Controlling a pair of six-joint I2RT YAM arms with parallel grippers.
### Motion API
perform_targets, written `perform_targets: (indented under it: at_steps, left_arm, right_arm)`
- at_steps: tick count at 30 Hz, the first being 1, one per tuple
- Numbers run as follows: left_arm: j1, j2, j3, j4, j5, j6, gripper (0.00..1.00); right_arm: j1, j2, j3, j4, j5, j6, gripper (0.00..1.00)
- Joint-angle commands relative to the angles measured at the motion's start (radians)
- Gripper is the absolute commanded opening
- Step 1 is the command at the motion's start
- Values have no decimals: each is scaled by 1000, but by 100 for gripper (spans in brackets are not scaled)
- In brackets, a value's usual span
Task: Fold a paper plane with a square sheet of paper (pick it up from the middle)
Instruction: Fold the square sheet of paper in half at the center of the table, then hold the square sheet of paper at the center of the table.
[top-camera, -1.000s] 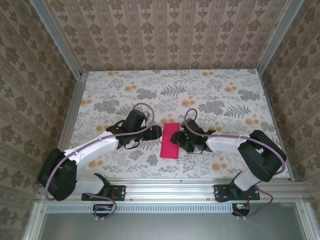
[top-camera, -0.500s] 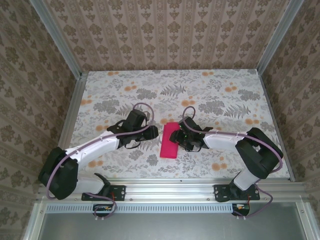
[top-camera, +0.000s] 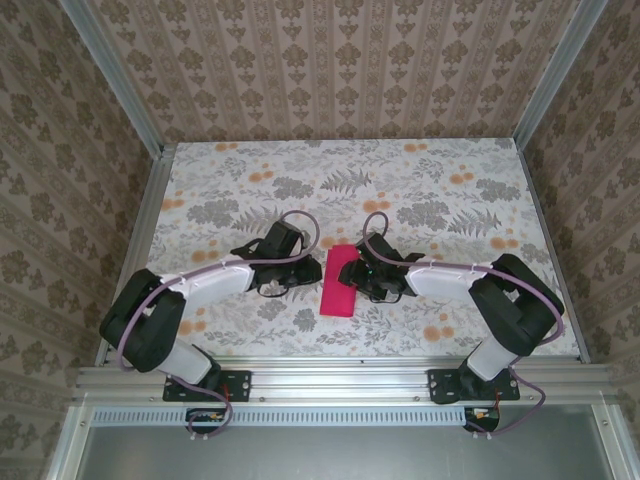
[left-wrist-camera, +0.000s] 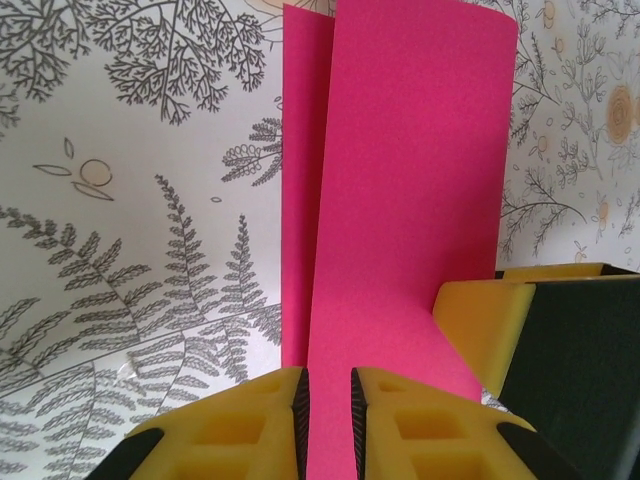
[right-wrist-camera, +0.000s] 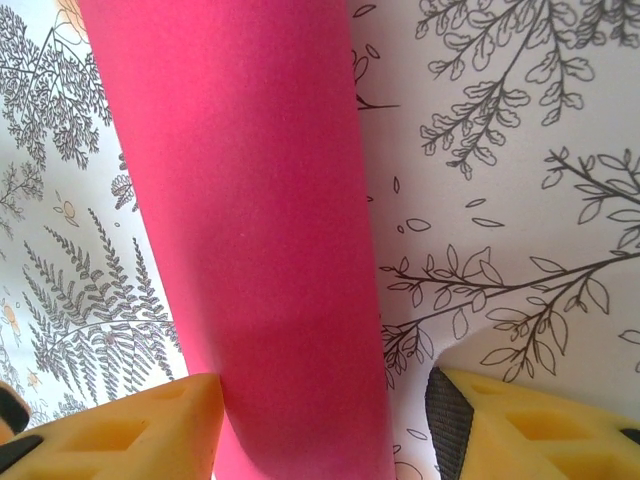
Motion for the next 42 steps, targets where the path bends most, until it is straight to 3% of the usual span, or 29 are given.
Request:
perform_targets:
  at_steps: [1,26,42]
  left_arm:
    - [12,5,36,9,13,-20,21]
    - [13,-5,42,-16,-5,-17,23]
    - [13,-13,45,-28,-7,-11,23]
  right_arm:
    - [9,28,29,-30,-23,-34,59]
    - [30,85,135,-226,45,-63,61]
    - [25,56,104,-153,56,-2,62]
